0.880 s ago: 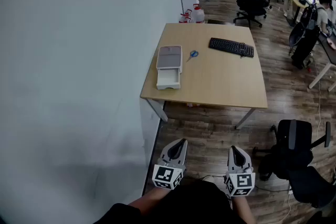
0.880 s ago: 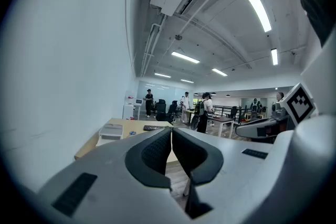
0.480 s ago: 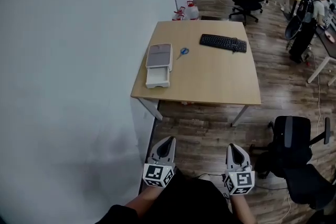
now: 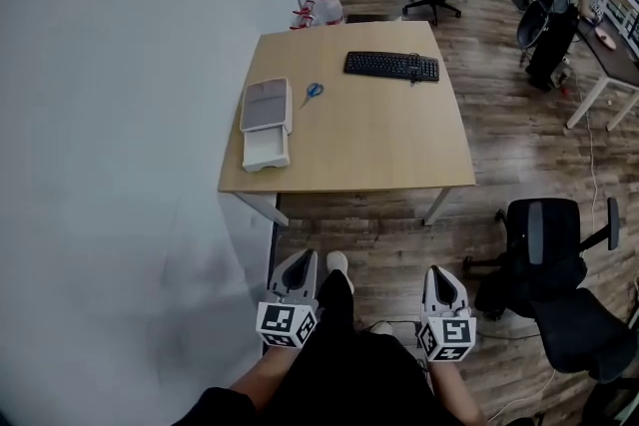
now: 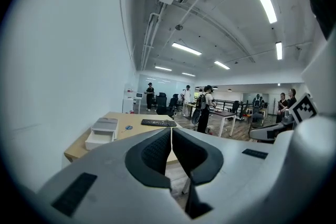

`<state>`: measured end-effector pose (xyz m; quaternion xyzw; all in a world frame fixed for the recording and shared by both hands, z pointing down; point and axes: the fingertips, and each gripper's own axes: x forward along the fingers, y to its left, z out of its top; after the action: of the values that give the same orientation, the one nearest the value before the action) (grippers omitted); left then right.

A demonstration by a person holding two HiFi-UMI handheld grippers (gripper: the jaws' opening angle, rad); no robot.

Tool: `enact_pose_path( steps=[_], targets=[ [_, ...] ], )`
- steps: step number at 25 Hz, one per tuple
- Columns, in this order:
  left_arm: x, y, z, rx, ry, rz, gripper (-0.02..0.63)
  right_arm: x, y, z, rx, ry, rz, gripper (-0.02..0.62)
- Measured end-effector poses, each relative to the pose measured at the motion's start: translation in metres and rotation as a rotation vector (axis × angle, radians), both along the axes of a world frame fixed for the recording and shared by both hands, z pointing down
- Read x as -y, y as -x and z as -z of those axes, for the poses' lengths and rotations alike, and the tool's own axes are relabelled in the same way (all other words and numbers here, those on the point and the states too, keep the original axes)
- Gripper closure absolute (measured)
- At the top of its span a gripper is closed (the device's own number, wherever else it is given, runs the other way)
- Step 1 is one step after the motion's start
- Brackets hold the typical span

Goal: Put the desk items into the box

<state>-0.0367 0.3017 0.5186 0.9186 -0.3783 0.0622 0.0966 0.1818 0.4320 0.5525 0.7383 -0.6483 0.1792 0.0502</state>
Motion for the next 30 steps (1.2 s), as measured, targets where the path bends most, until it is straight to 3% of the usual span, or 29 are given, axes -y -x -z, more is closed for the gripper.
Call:
enact_pose_path(
  steps=[3,11,18,23,30],
  targets=[
    [0.024,-0.009,-0.001,-0.046,0.061,-0.016,0.586,0.021,-0.002,-0.001,-0.016,0.027,-0.005,0.535],
    [0.119,-0.029,0.001,-0.057,0.028,-0.057,0.586,0.110,-0.015,-0.008,-0.052,0.098,-0.003,0.535],
    [0.201,-0.037,-0.005,-0.059,0.029,-0.087,0.586,0.224,0.000,0.013,-0.083,0.079,0.051,0.535],
    [0.239,-0.040,0.002,-0.048,0.009,-0.111,0.586,0.283,0.014,0.025,-0.104,0.066,0.095,0.535],
    [0.279,-0.037,-0.011,-0.054,0.045,-0.166,0.586,0.337,0.026,0.021,-0.110,0.104,0.106,0.535]
  ],
)
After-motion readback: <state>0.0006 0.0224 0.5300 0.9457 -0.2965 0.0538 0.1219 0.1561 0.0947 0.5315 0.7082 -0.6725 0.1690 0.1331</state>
